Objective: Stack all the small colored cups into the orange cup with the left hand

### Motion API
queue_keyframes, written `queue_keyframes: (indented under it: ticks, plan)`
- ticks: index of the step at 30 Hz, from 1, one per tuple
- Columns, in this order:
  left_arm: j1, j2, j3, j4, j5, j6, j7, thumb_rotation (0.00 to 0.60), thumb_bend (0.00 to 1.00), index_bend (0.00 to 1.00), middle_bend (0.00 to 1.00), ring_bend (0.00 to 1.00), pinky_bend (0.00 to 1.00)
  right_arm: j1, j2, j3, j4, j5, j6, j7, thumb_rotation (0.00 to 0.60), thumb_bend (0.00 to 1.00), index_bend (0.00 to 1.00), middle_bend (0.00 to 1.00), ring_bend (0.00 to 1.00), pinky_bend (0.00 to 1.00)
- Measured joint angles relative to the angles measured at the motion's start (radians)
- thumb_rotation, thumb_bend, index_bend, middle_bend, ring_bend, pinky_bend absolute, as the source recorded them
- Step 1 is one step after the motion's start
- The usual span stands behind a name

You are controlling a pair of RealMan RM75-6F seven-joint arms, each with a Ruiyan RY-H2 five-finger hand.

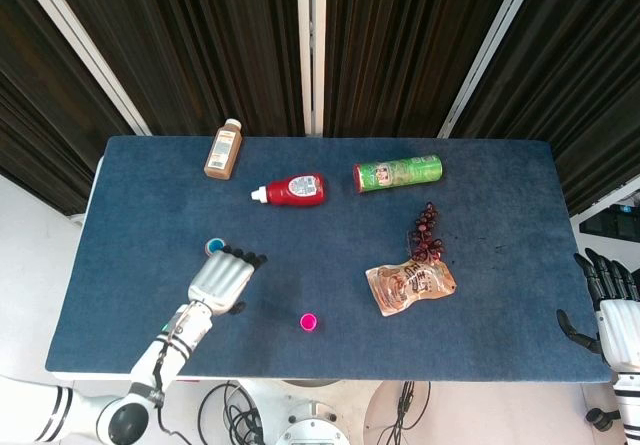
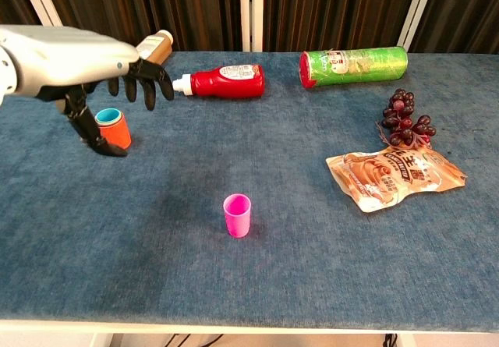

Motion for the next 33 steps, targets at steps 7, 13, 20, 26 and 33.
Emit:
queue_keyframes:
  ticks: [7,13,20,26,33]
  plan:
    - [0.049,-0.099,0.105,0.027,0.138,0.03,0.013,0.6,0.17,0.17,0.26,0.3,0.36,-0.003,-0.007,-0.01,0.008,-0.007,-0.002,0.007,0.6,0.28,0.0,0.0,0.0,0.0]
    - [0.079,-0.213,0.141,0.157,0.309,0.021,-0.015,0.6,0.17,0.16,0.25,0.31,0.37,-0.012,-0.008,-0.013,0.015,-0.007,0.008,0.016,0.6,0.28,0.0,0.0,0.0,0.0]
    - [0.085,-0.323,0.132,0.264,0.396,-0.029,-0.021,0.6,0.17,0.19,0.27,0.34,0.39,-0.016,-0.006,-0.014,0.022,-0.004,0.011,0.027,0.6,0.28,0.0,0.0,0.0,0.0]
    - [0.075,-0.368,0.095,0.324,0.411,-0.06,-0.024,0.6,0.18,0.2,0.28,0.34,0.4,-0.019,-0.008,-0.015,0.031,-0.001,0.008,0.037,0.6,0.28,0.0,0.0,0.0,0.0]
    - [0.069,-0.405,0.065,0.383,0.443,-0.089,-0.06,0.6,0.2,0.29,0.32,0.39,0.44,-0.022,-0.006,-0.013,0.04,0.007,0.008,0.048,0.6,0.28,0.0,0.0,0.0,0.0]
